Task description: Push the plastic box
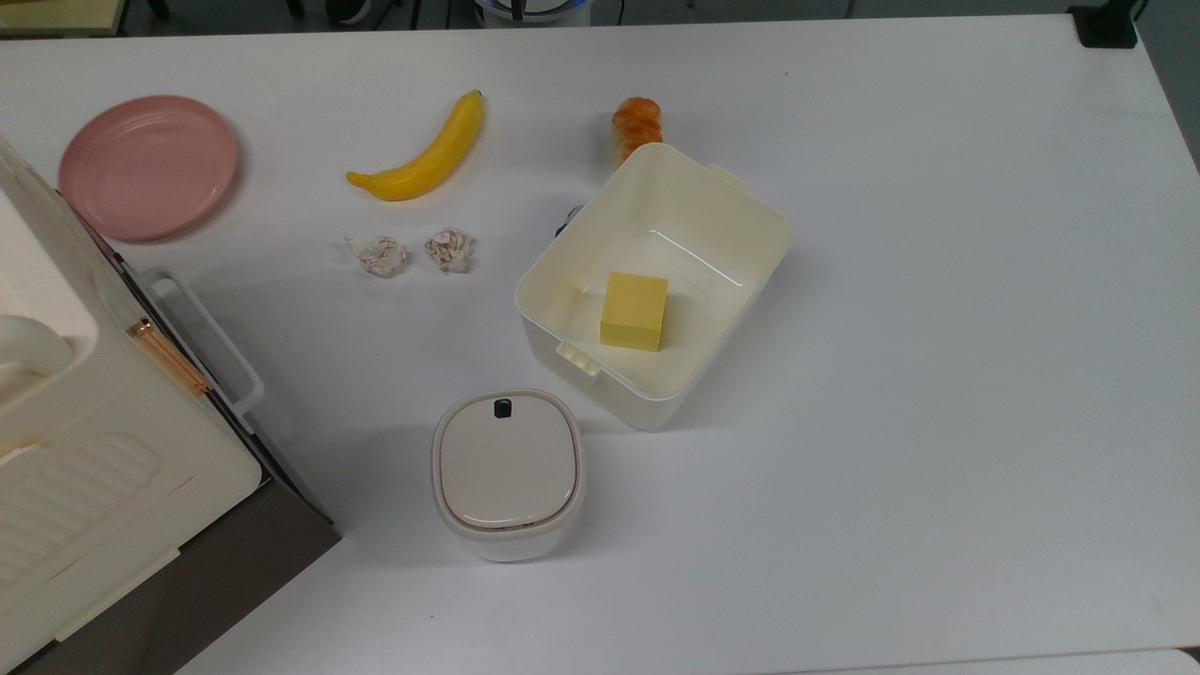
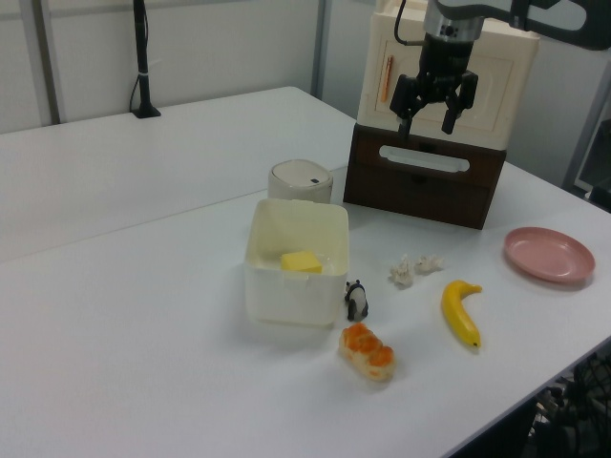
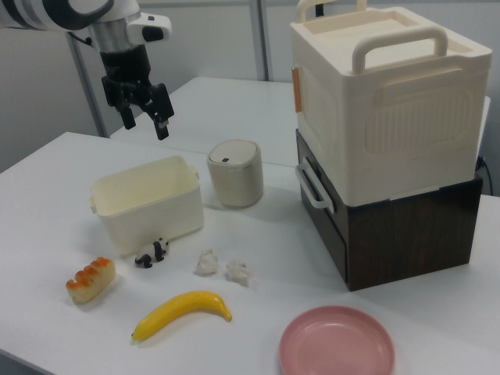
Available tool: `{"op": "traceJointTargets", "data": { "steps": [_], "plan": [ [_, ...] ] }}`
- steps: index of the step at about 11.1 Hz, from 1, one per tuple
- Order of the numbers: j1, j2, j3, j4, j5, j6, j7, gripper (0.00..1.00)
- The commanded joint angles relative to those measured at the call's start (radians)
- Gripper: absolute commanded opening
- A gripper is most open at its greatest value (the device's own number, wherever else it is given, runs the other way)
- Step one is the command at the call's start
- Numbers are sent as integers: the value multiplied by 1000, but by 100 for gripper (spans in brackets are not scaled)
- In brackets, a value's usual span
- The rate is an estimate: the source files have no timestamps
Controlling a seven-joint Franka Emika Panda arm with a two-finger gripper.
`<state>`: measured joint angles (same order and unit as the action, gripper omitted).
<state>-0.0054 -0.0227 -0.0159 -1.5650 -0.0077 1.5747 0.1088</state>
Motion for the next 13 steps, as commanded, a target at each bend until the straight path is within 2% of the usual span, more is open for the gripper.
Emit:
{"op": "traceJointTargets", "data": {
  "steps": [1,8,11,13],
  "plan": [
    [-2,-34,-27,-21,76,-2,-108,100],
    [-4,-37,-19,-32,78,1,-148,100],
    [-22,-39,11,-116,84,-1,-537,100],
    [-19,-31,13,-148,75,10,-724,100]
  ]
}}
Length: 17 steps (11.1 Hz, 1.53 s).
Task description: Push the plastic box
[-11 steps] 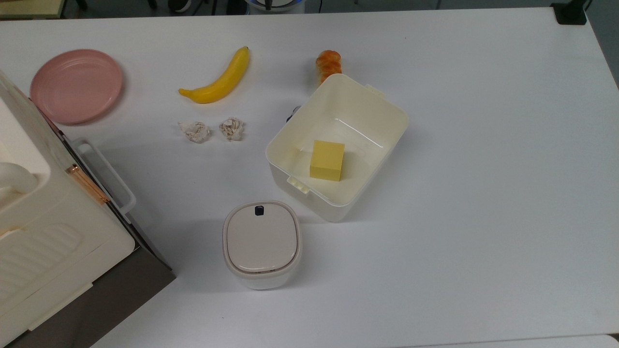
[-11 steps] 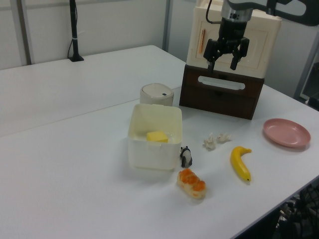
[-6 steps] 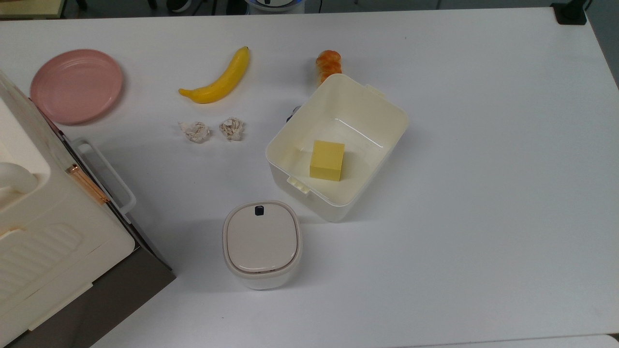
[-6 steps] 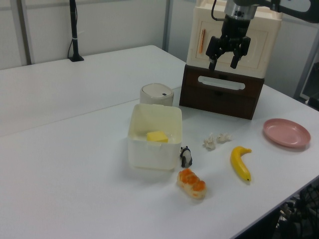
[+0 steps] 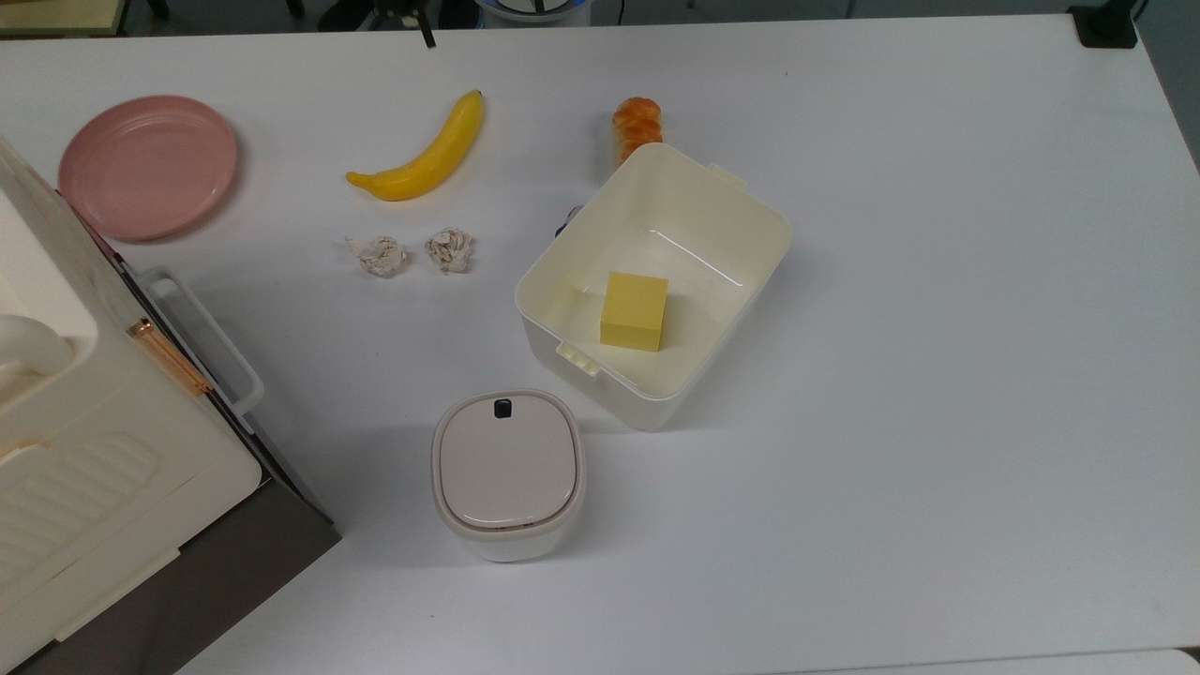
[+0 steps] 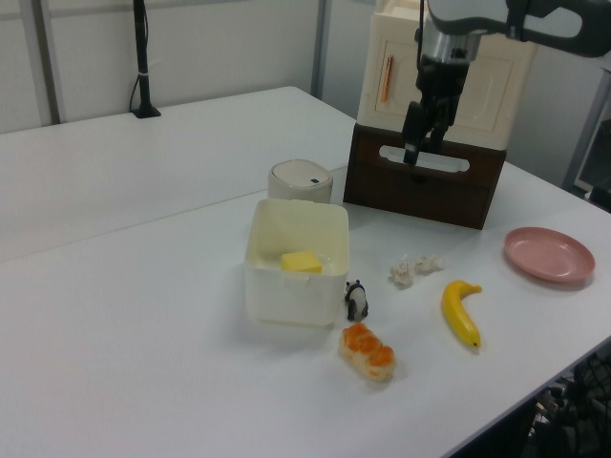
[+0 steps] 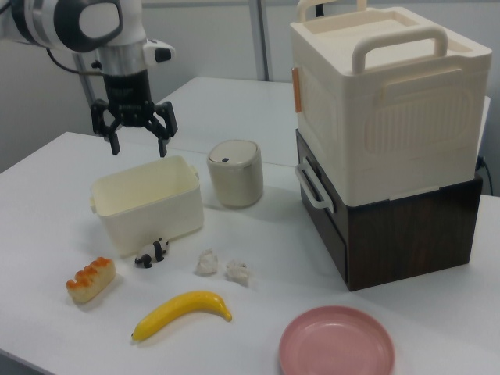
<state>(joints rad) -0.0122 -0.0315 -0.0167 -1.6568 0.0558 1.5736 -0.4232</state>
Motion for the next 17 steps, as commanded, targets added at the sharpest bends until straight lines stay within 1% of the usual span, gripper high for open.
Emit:
{"op": "traceJointTargets", "data": {
  "steps": [1,2,3,4,5,6,7,10,12,17],
  "plan": [
    [-8,-18,14,-89,6,26,-339,100],
    [-6,-18,14,-131,6,78,-453,100],
    [-2,-18,15,-171,6,136,-491,100],
    [10,-10,15,-202,1,198,-497,100],
    [41,7,15,-231,-31,262,-497,100],
    [50,15,15,-260,-65,320,-497,100],
    [55,24,15,-283,-79,354,-499,100],
    [72,41,15,-291,-137,359,-523,100],
    [72,61,15,-287,-139,359,-552,100],
    [89,105,15,-279,-149,375,-548,100]
  ]
}}
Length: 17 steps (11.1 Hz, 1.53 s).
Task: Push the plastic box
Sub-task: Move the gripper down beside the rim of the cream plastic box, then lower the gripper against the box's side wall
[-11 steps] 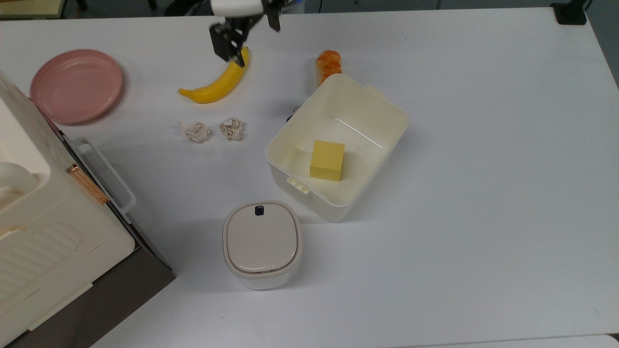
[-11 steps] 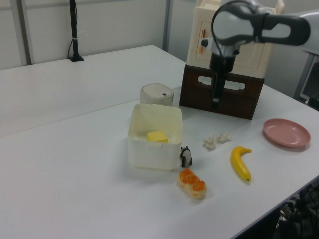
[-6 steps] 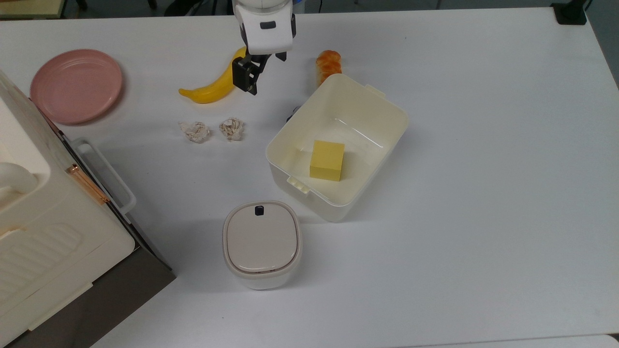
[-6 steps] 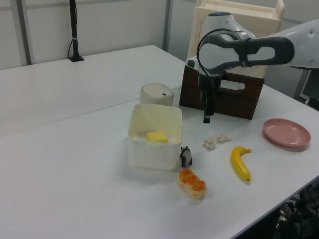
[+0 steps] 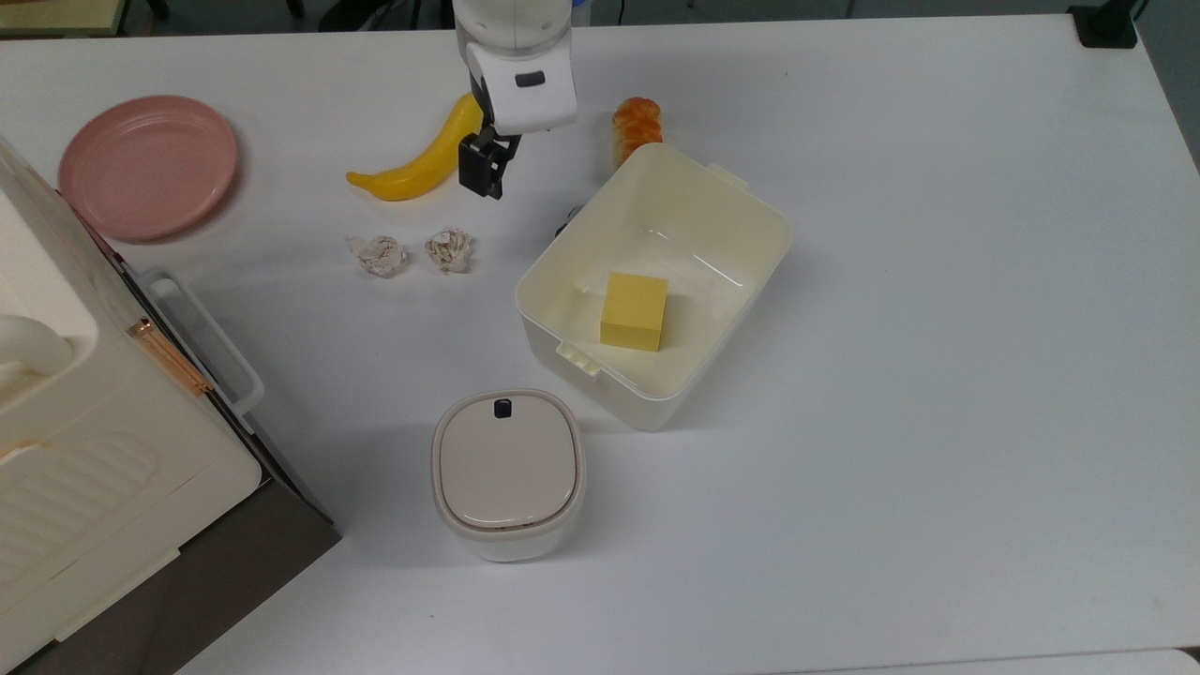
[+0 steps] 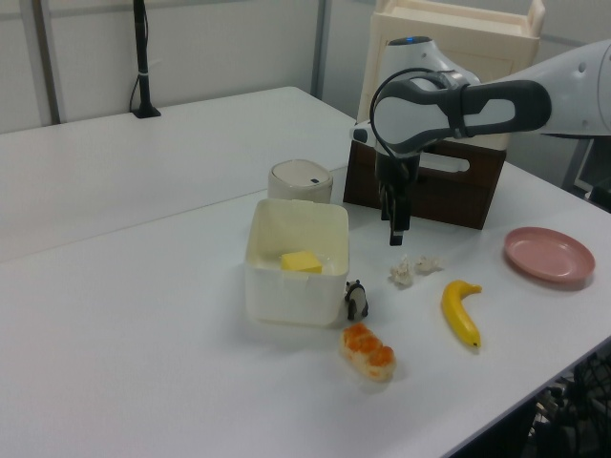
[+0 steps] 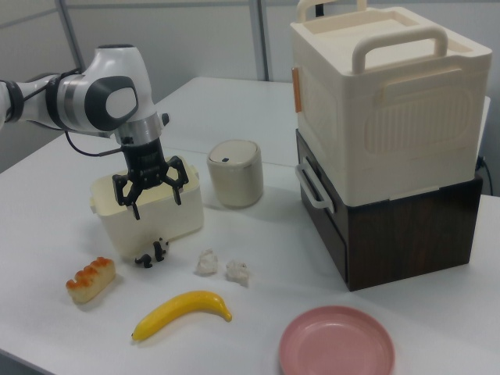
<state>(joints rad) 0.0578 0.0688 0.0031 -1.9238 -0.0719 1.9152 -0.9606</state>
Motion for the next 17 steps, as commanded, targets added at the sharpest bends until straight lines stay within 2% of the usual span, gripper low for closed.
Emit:
{"op": "traceJointTargets", "data": {
  "steps": [1,4,9,11,17],
  "plan": [
    [22,17,-5,-11,-22,33,-9,100],
    [26,34,-5,-11,-22,59,2,100],
    [72,104,-5,19,-22,88,109,100],
    [80,106,-5,19,-22,111,199,100],
    [85,131,-5,40,-20,119,246,100]
  ]
}}
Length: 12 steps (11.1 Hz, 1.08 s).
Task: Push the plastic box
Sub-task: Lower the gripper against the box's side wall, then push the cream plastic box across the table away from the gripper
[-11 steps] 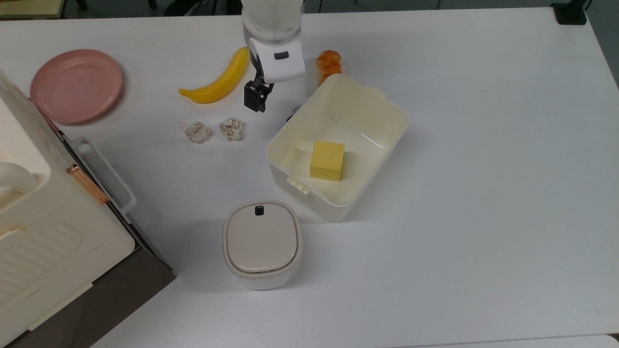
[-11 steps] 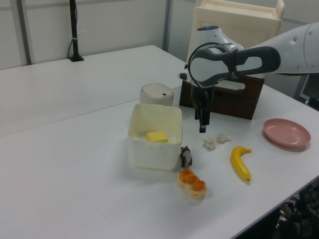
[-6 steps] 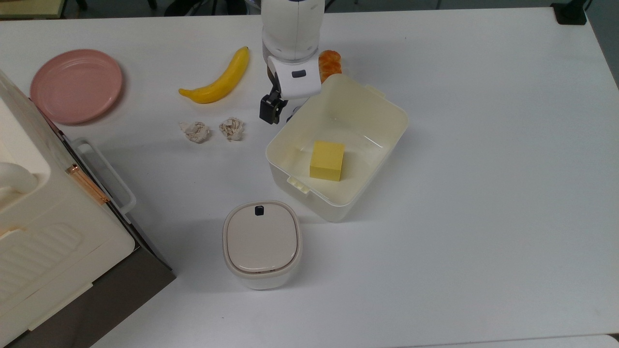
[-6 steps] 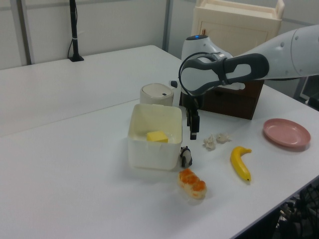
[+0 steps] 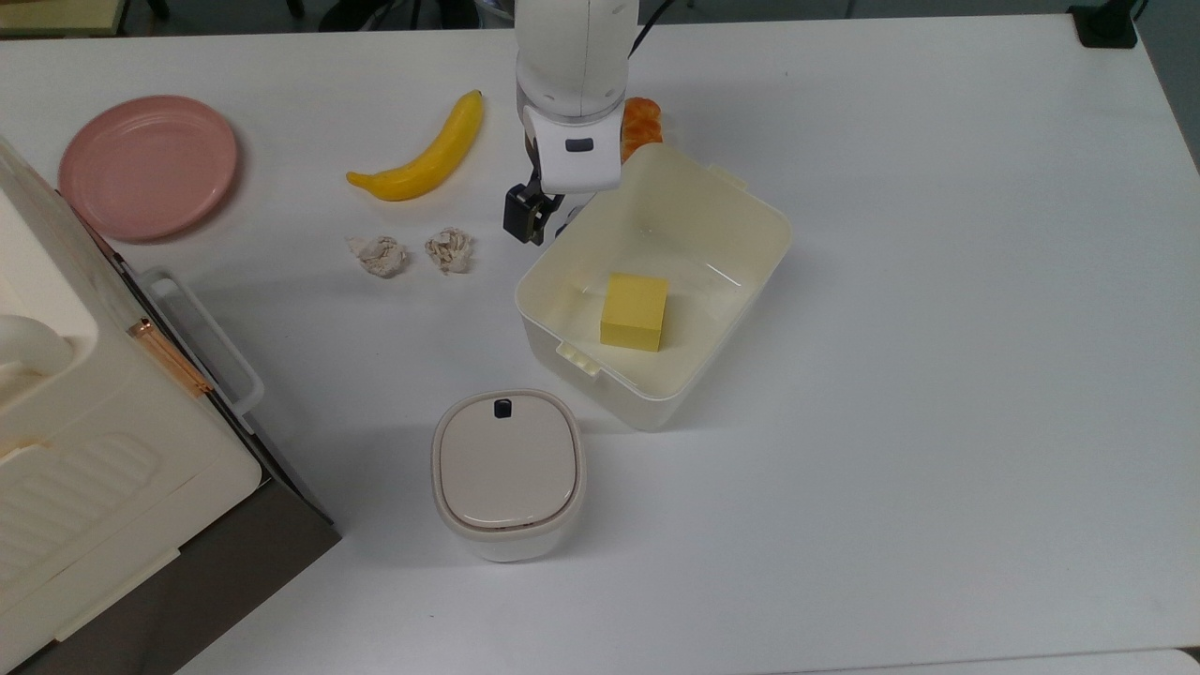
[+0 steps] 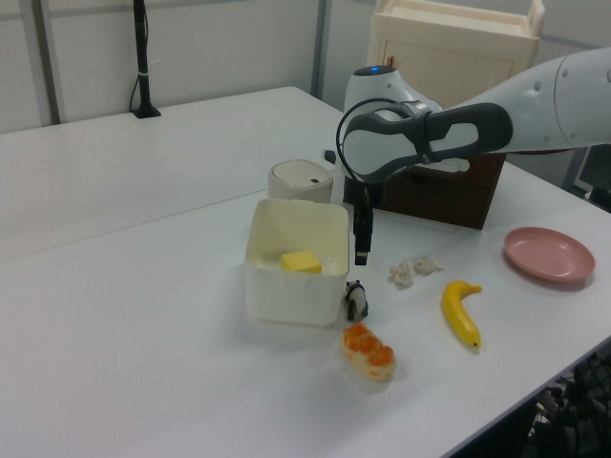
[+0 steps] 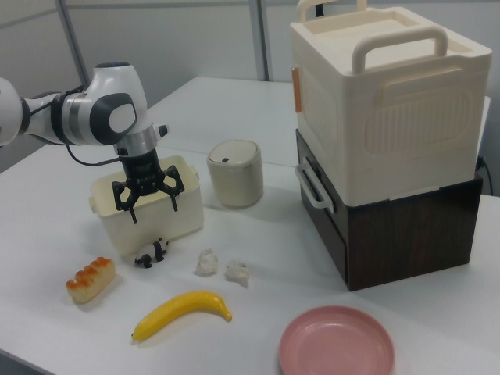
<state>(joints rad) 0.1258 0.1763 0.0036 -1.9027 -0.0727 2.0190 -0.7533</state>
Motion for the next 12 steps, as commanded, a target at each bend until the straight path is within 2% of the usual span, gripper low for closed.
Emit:
{"op": "traceJointTargets", "data": {
  "steps": [1,9,12],
  "plan": [
    [17,32,-5,27,-19,15,43,100],
    [18,66,-5,65,-18,15,95,100],
    [15,100,32,102,-27,53,150,100]
  ]
}}
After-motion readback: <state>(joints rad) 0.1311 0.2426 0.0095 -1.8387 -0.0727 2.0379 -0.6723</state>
